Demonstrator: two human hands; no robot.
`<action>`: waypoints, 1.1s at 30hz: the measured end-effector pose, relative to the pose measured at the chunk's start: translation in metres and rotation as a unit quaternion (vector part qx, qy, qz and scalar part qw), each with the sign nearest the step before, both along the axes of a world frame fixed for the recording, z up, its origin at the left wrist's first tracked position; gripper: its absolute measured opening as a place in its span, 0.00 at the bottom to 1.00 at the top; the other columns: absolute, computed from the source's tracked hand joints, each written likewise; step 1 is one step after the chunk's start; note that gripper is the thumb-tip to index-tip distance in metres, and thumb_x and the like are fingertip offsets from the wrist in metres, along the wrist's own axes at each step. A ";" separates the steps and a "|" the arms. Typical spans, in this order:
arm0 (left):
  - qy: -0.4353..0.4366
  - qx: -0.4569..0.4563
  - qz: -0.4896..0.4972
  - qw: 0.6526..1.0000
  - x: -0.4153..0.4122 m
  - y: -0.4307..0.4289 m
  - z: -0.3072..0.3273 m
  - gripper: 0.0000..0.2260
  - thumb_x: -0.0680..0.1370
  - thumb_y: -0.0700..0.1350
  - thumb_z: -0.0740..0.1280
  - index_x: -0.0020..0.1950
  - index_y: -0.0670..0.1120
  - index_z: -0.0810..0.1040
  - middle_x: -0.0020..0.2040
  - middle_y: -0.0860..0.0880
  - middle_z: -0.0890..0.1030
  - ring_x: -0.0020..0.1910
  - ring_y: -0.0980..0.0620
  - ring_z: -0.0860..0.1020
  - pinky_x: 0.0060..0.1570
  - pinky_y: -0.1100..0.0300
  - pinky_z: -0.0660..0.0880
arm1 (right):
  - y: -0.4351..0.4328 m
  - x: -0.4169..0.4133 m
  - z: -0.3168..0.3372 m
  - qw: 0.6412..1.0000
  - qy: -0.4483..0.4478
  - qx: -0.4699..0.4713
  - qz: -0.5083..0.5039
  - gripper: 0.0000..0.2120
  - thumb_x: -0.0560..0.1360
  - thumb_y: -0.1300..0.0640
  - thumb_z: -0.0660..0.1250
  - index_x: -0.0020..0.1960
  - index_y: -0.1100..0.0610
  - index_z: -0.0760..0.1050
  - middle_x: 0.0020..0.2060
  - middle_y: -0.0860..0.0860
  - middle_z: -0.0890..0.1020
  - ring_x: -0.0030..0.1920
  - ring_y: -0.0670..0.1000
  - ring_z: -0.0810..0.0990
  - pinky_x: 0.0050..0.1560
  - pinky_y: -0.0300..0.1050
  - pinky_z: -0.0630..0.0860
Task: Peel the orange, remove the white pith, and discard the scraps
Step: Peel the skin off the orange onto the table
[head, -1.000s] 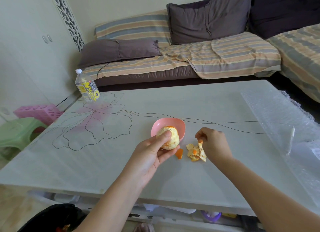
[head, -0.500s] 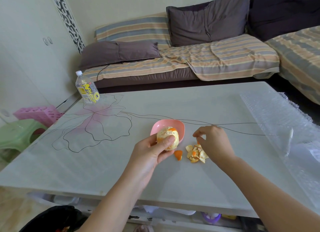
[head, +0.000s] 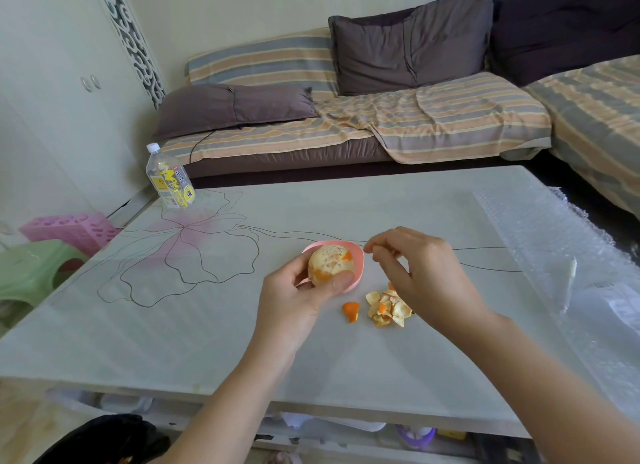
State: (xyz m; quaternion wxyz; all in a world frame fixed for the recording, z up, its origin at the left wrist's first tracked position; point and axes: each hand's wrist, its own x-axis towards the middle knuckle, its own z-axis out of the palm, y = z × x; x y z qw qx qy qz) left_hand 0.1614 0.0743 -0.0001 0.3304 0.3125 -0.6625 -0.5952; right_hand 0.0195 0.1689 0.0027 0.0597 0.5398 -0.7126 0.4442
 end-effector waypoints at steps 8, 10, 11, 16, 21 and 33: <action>0.018 -0.051 -0.047 0.997 -0.011 0.008 0.004 0.14 0.68 0.36 0.76 0.52 0.46 0.82 0.47 0.45 0.84 0.41 0.55 0.81 0.39 0.69 0.75 | 0.014 0.005 0.008 0.996 0.036 -0.070 0.040 0.05 0.71 0.57 0.70 0.43 0.56 0.84 0.38 0.46 0.85 0.40 0.43 0.80 0.40 0.34 0.74; 0.010 -0.074 -0.050 0.996 -0.013 0.008 0.002 0.15 0.68 0.37 0.77 0.53 0.45 0.82 0.48 0.44 0.83 0.42 0.53 0.81 0.41 0.67 0.75 | 0.015 0.004 0.008 0.994 0.081 -0.062 0.036 0.05 0.71 0.58 0.69 0.41 0.57 0.84 0.37 0.48 0.85 0.37 0.45 0.82 0.37 0.41 0.76; 0.006 -0.085 -0.051 0.995 -0.014 0.008 0.002 0.15 0.68 0.39 0.77 0.54 0.45 0.82 0.47 0.44 0.83 0.43 0.51 0.81 0.42 0.66 0.76 | 0.015 0.003 0.008 0.993 0.104 -0.056 0.031 0.06 0.71 0.59 0.69 0.39 0.57 0.83 0.36 0.49 0.85 0.36 0.48 0.82 0.34 0.45 0.77; 0.005 -0.124 -0.044 0.991 -0.017 0.011 0.004 0.14 0.68 0.39 0.77 0.52 0.45 0.81 0.44 0.44 0.82 0.39 0.54 0.79 0.40 0.64 0.77 | 0.017 0.003 0.012 0.984 0.160 -0.069 0.022 0.04 0.70 0.63 0.69 0.39 0.60 0.82 0.33 0.51 0.83 0.33 0.51 0.81 0.30 0.45 0.75; 0.022 -0.120 -0.050 0.991 -0.021 0.019 0.007 0.11 0.69 0.40 0.77 0.49 0.45 0.81 0.43 0.46 0.82 0.38 0.55 0.79 0.39 0.64 0.76 | 0.017 0.002 0.012 0.991 0.098 -0.089 -0.005 0.04 0.69 0.62 0.68 0.40 0.59 0.81 0.34 0.49 0.82 0.32 0.50 0.80 0.33 0.42 0.72; 0.113 -0.020 -0.026 0.993 -0.025 0.030 0.016 0.21 0.63 0.43 0.78 0.54 0.51 0.80 0.50 0.50 0.84 0.47 0.56 0.83 0.46 0.63 0.78 | 0.022 0.007 0.027 0.926 -0.343 -0.144 0.059 0.04 0.68 0.60 0.74 0.42 0.55 0.81 0.40 0.48 0.85 0.44 0.44 0.83 0.46 0.36 0.78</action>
